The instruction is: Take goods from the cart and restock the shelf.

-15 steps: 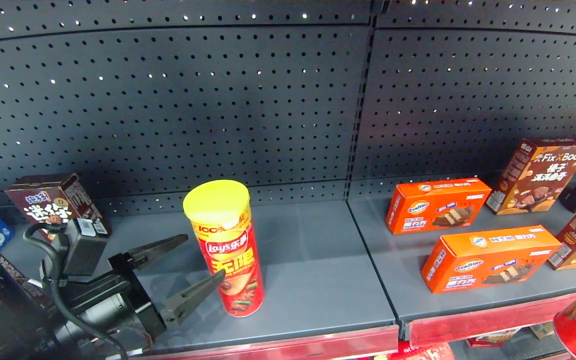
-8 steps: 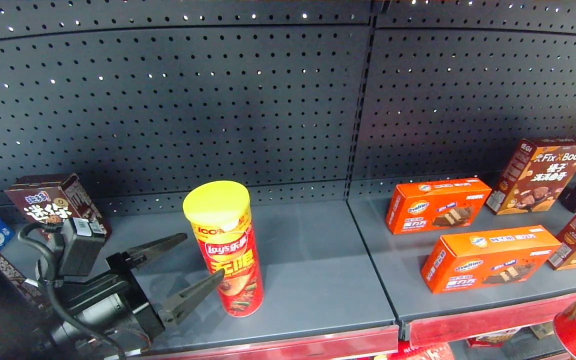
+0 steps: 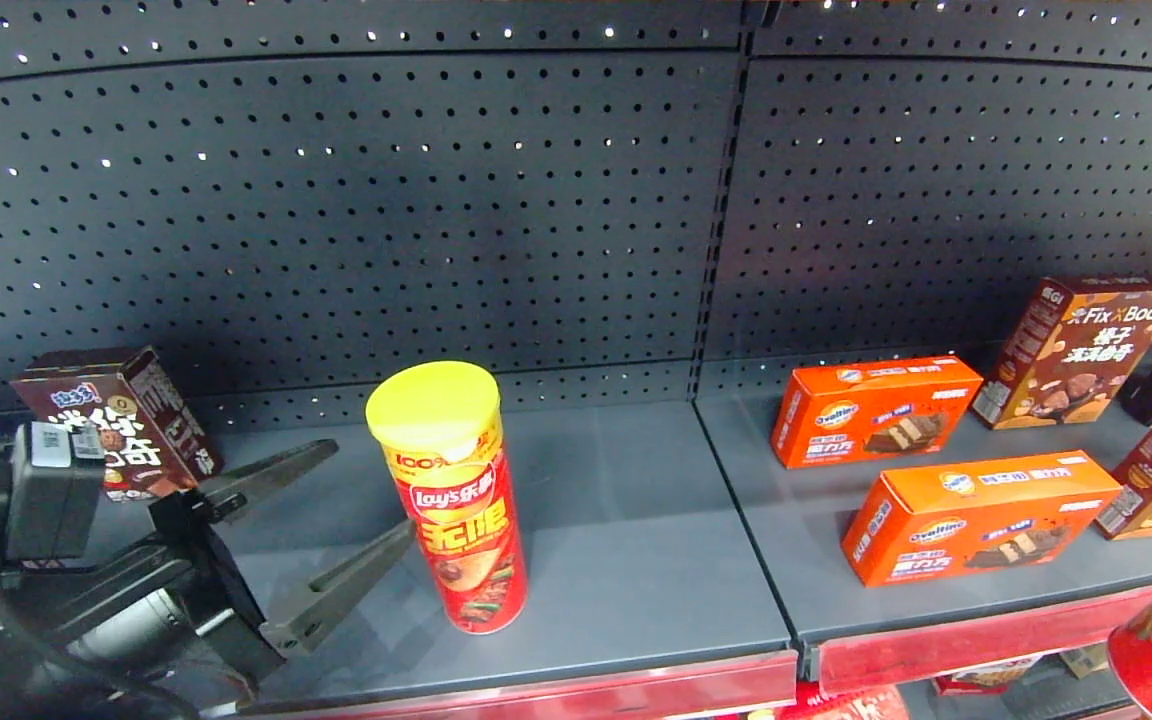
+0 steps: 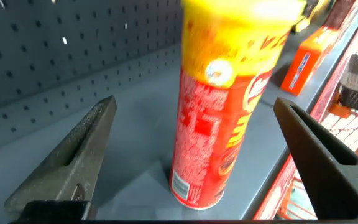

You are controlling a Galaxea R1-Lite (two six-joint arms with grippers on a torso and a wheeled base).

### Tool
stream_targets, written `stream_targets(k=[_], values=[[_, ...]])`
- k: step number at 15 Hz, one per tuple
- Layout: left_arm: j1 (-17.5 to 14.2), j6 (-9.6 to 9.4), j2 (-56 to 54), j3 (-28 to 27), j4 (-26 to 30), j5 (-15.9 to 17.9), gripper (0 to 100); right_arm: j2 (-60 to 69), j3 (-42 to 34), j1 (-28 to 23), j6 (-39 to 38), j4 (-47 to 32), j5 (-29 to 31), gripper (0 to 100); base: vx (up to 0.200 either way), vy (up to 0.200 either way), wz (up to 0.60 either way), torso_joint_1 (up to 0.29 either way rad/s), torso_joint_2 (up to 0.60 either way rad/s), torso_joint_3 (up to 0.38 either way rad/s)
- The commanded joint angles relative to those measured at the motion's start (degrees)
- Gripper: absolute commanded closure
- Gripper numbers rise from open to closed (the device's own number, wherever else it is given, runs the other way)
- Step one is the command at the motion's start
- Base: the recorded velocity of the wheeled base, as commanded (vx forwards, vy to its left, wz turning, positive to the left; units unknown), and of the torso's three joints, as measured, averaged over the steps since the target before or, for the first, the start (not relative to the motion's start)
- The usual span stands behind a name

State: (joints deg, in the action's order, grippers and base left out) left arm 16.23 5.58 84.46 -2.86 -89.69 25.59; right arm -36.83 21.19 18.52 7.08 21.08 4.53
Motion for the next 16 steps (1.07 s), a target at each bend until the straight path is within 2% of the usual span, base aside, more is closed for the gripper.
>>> stream_targets(k=[1,5,7,8,10,11,12,13,16], values=[[-0.05,0.13,-3.07,-0.04,0.13,-0.19,0,0.00,-0.01,0.03,0.04,0.02,0.04,100,0.000,0.000,0.00,0.000,0.00,0.000],[-0.05,0.39,-8.17,0.05,1.18,-6.16,0,0.09,-0.45,-0.94,0.04,0.02,-0.14,100,0.000,0.000,0.00,0.000,0.00,0.000],[-0.14,0.39,-13.88,-0.12,8.04,-8.98,0,0.53,-0.71,-1.03,0.04,0.02,-0.14,100,0.000,0.000,0.00,0.000,0.00,0.000],[-0.14,0.22,-17.31,-0.12,11.99,-11.53,0,0.62,-0.71,-1.03,0.04,0.02,-0.14,100,0.000,0.000,0.00,0.000,0.00,0.000],[-0.14,-0.31,-21.53,-0.12,16.65,-15.57,0,0.53,-0.71,-1.03,0.04,0.02,-0.23,100,0.000,0.000,0.00,0.000,0.00,0.000],[-0.14,-0.49,-22.58,-0.04,18.23,-16.36,0,0.53,-0.71,-1.03,0.04,0.02,-0.23,100,0.000,0.000,0.00,0.000,0.00,0.000],[-1.37,-1.98,-25.13,0.14,22.01,-18.56,0,0.79,-1.50,-1.12,0.04,0.02,-0.23,100,0.000,0.000,0.00,0.000,0.00,0.000],[-1.81,-3.21,-26.71,0.23,23.86,-19.00,0,0.97,-1.76,-1.12,0.04,0.02,-0.14,100,0.000,0.000,0.00,0.000,0.00,0.000],[-4.10,-3.39,-34.80,-0.12,33.70,-21.90,0,0.97,-2.03,-2.17,0.04,0.02,-0.32,100,0.000,0.000,0.00,0.000,0.00,0.000]])
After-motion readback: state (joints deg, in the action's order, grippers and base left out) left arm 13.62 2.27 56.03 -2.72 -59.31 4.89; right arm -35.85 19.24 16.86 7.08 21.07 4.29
